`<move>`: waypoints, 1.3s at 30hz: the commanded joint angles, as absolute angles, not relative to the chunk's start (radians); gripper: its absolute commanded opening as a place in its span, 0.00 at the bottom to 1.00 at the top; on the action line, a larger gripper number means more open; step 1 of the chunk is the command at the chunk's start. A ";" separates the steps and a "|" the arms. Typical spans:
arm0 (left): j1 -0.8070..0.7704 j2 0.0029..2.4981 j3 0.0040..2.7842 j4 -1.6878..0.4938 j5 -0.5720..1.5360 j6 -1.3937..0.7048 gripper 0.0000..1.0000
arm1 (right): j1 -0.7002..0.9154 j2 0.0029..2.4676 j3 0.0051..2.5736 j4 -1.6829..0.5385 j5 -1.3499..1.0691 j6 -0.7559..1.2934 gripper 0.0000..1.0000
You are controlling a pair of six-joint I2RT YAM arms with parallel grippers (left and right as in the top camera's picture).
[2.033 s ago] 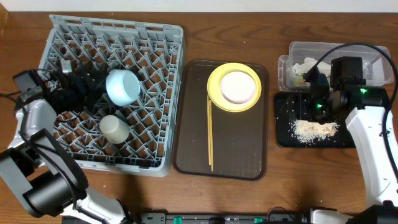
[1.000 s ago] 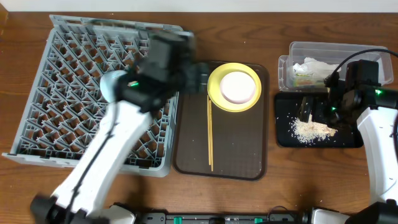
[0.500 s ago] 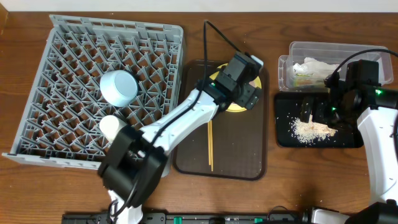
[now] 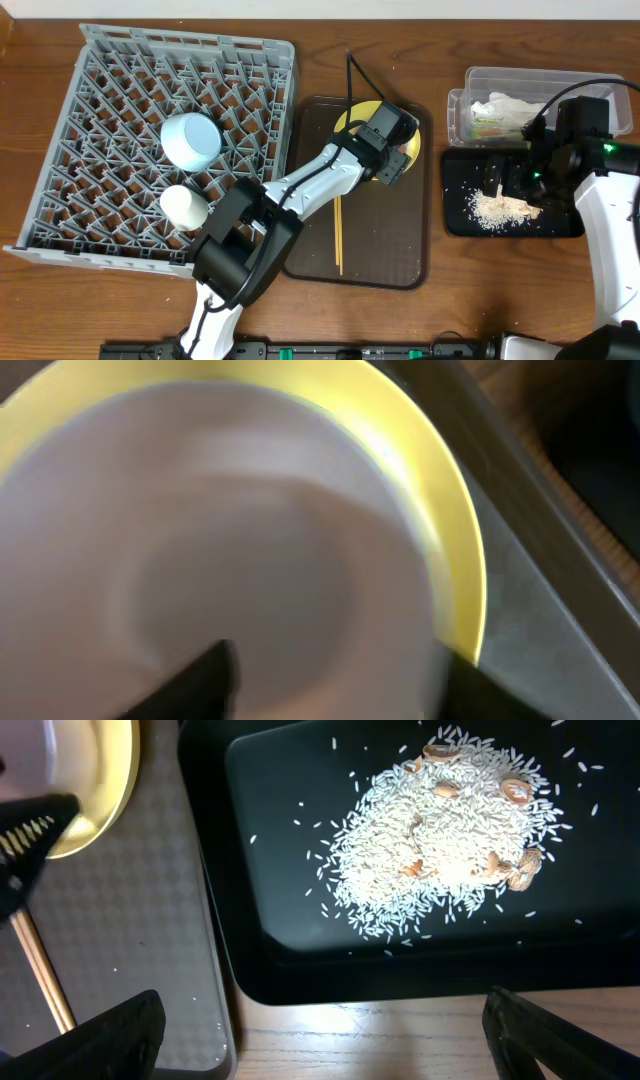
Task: Sort waste into correct bins and load items into the dishwasher
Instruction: 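Move the left gripper to the yellow plate and grasp the pink bowl, then place the pink bowl upright at the back of the dish rack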
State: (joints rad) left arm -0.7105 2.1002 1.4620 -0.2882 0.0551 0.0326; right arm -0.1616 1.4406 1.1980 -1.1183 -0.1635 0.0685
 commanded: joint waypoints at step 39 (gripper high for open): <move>-0.604 1.694 1.447 -0.428 0.184 -0.072 0.07 | -0.167 1.425 1.217 -1.126 -0.162 0.081 0.99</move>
